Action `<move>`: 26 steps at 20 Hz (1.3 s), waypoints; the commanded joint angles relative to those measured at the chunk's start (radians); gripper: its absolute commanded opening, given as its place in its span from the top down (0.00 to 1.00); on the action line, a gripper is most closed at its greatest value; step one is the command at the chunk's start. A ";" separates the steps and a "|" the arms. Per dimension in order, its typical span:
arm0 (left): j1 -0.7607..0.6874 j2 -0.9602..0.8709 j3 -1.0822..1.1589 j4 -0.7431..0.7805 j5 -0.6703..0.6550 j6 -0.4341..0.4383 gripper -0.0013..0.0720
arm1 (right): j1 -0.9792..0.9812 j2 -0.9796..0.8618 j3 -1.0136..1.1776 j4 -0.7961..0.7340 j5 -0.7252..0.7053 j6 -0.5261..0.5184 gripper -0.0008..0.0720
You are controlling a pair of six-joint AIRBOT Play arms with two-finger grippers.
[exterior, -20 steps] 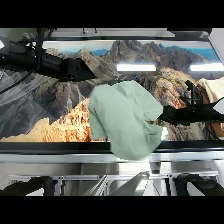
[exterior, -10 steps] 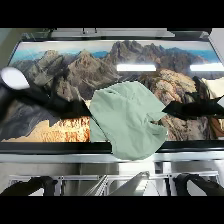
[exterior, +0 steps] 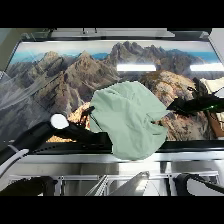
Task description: Fold the shirts.
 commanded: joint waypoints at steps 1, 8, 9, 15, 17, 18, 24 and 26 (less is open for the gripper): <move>-0.093 -0.129 0.061 -0.033 0.062 0.026 0.02 | -0.006 -0.055 0.031 0.026 0.000 -0.079 0.33; -0.157 -0.248 0.147 -0.032 -0.039 0.028 0.35 | -0.014 -0.164 0.148 0.026 0.000 -0.111 0.33; -0.157 -0.247 0.147 -0.031 -0.043 0.029 0.72 | -0.014 -0.190 0.163 0.026 0.000 -0.124 0.33; -0.157 -0.247 0.147 -0.031 -0.088 0.037 0.96 | -0.016 -0.291 0.205 -0.028 -0.001 -0.169 0.33; -0.157 -0.247 0.147 -0.031 -0.091 0.037 0.96 | -0.022 -0.304 0.212 -0.027 -0.001 -0.183 0.33; -0.157 -0.247 0.147 -0.031 -0.092 0.037 0.96 | -0.023 -0.311 0.212 -0.023 0.000 -0.183 0.33; -0.153 -0.247 0.147 -0.032 -0.097 0.037 0.96 | -0.021 -0.395 0.212 0.153 0.166 -0.293 0.33; -0.130 -0.246 0.147 -0.032 -0.117 0.037 0.96 | -0.021 -0.404 0.212 0.216 0.229 -0.338 0.34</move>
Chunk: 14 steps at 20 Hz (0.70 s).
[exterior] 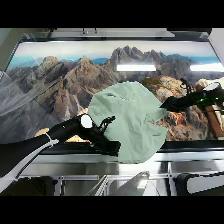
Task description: Fold the shirts.
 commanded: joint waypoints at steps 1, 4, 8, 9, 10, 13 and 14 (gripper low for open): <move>0.033 0.008 0.001 0.001 -0.028 0.001 0.96 | 0.001 -0.025 0.000 0.105 0.113 -0.084 0.35; 0.105 0.073 0.001 0.001 -0.034 0.011 0.96 | 0.001 -0.025 0.000 0.107 0.144 -0.114 0.97; 0.257 0.220 0.001 0.000 -0.035 0.016 0.96 | -0.003 0.000 0.010 0.281 0.200 -0.143 0.97; 0.315 0.268 0.004 0.000 -0.045 0.018 0.96 | -0.005 0.022 0.023 0.351 0.227 -0.151 0.97; 0.380 0.315 0.016 0.000 -0.065 0.018 0.96 | -0.008 0.055 0.045 0.432 0.256 -0.151 0.97; 0.618 0.487 0.142 -0.003 -0.167 0.029 0.97 | -0.041 0.219 0.157 0.664 0.308 -0.167 0.97; 0.702 0.547 0.203 -0.003 -0.183 0.037 0.96 | -0.059 0.290 0.196 0.734 0.290 -0.175 0.97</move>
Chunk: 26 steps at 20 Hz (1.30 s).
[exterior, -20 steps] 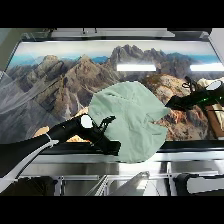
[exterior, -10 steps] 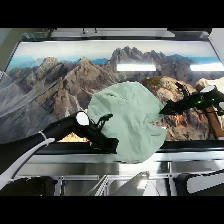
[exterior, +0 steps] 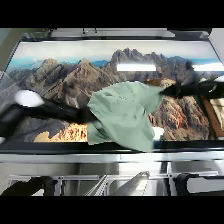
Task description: Fold the shirts.
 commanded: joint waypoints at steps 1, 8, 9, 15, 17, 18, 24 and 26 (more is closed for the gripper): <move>0.289 0.208 0.174 -0.005 -0.071 0.017 0.96 | -0.051 0.219 0.126 0.307 -0.009 -0.026 0.97; 0.862 0.493 0.631 -0.134 -0.017 0.122 0.96 | -0.117 0.841 0.204 0.216 -0.528 -0.156 0.97; 0.881 0.510 0.665 -0.126 0.006 0.127 0.96 | -0.117 0.899 0.204 0.161 -0.571 -0.155 0.97; 0.745 0.412 0.771 -0.047 -0.105 0.124 0.96 | -0.115 0.923 0.192 0.000 -0.478 -0.077 0.97; 0.663 0.325 0.770 -0.044 -0.174 0.124 0.96 | -0.095 0.807 0.174 0.000 -0.369 -0.032 0.97; 0.621 0.270 0.760 -0.046 -0.202 0.120 0.96 | -0.077 0.742 0.160 -0.001 -0.336 -0.015 0.97; 0.432 -0.134 0.547 -0.044 -0.153 0.153 0.97 | 0.067 0.257 0.089 -0.002 -0.340 -0.004 0.97; 0.408 -0.320 0.520 -0.044 -0.124 0.213 0.97 | 0.092 0.081 0.089 0.000 -0.413 -0.004 0.97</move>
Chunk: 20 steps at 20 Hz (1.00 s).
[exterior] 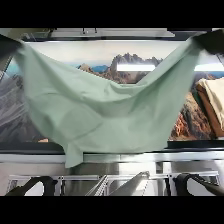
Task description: Fold the shirts.
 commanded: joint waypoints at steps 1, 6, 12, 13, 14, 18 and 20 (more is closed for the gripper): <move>-0.062 -0.320 -0.050 -0.001 0.025 0.099 0.96 | 0.056 -0.297 -0.010 0.007 -0.088 0.009 0.97; -0.011 -0.637 0.168 -0.002 -0.121 0.119 0.58 | 0.015 -0.455 -0.009 0.108 -0.111 0.008 0.19; 0.150 -0.589 0.323 0.293 -0.292 -0.027 0.58 | -0.138 -0.326 -0.018 0.094 0.179 0.024 0.88; 0.166 -0.547 0.270 0.367 -0.292 -0.027 0.58 | -0.147 -0.308 -0.037 0.079 0.229 0.024 0.97; 0.182 -0.505 0.200 0.409 -0.274 -0.026 0.58 | -0.148 -0.283 -0.074 0.051 0.261 0.042 0.97; 0.230 -0.382 -0.152 0.443 -0.153 0.013 0.58 | -0.151 -0.097 -0.393 -0.019 0.225 0.076 0.97; 0.230 -0.376 -0.260 0.443 -0.108 0.048 0.58 | -0.165 0.019 -0.571 -0.028 0.159 0.075 0.97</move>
